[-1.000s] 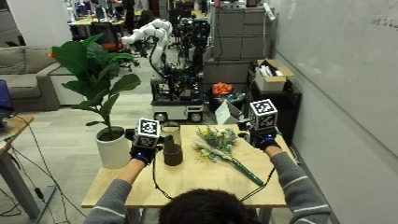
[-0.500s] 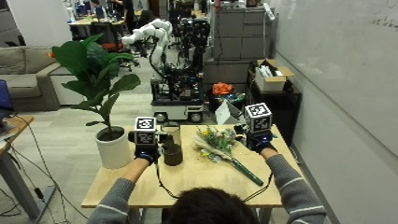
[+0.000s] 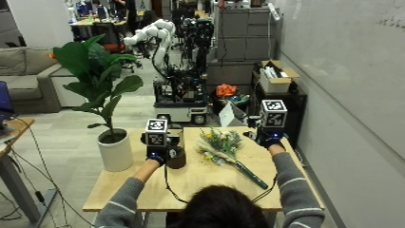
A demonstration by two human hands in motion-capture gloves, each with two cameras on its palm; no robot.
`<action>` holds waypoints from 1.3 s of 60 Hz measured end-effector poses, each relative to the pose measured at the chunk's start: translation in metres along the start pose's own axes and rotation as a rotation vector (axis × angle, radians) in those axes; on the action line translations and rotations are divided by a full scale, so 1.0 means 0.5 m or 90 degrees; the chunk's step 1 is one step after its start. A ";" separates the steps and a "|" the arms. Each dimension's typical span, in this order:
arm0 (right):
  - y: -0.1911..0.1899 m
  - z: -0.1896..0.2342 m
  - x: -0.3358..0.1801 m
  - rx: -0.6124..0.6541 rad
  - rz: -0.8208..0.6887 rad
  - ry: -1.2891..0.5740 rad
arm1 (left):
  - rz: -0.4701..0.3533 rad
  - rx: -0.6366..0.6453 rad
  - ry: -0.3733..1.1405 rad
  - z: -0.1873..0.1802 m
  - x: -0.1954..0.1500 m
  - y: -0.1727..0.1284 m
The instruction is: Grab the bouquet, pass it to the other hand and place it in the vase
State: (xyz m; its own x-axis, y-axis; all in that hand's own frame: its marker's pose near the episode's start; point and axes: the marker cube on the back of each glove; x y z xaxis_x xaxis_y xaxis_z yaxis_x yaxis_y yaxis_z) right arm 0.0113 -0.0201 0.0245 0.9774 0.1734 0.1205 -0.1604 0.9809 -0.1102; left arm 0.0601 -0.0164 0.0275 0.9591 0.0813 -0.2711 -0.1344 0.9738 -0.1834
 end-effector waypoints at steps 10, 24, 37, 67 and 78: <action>-0.044 0.030 0.041 -0.036 0.053 -0.023 | 0.015 -0.017 0.006 0.038 0.024 -0.027; -0.124 0.168 0.073 -0.113 0.083 -0.042 | 0.030 -0.037 0.011 0.084 0.045 -0.064; -0.126 0.302 0.068 -0.136 0.088 -0.054 | 0.030 -0.029 0.021 0.102 0.060 -0.111; -0.063 0.607 0.057 -0.232 0.123 -0.057 | 0.036 -0.002 0.022 0.093 0.068 -0.143; -0.072 0.626 0.039 -0.174 0.106 -0.059 | 0.029 -0.009 0.017 0.081 0.068 -0.136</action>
State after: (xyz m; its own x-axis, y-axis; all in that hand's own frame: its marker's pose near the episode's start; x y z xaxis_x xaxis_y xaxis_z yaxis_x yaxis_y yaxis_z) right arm -0.0069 -0.0241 0.3394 0.9221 0.3491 0.1667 -0.2621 0.8806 -0.3948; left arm 0.1120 -0.0712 0.0691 0.9450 0.1197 -0.3044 -0.1817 0.9660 -0.1841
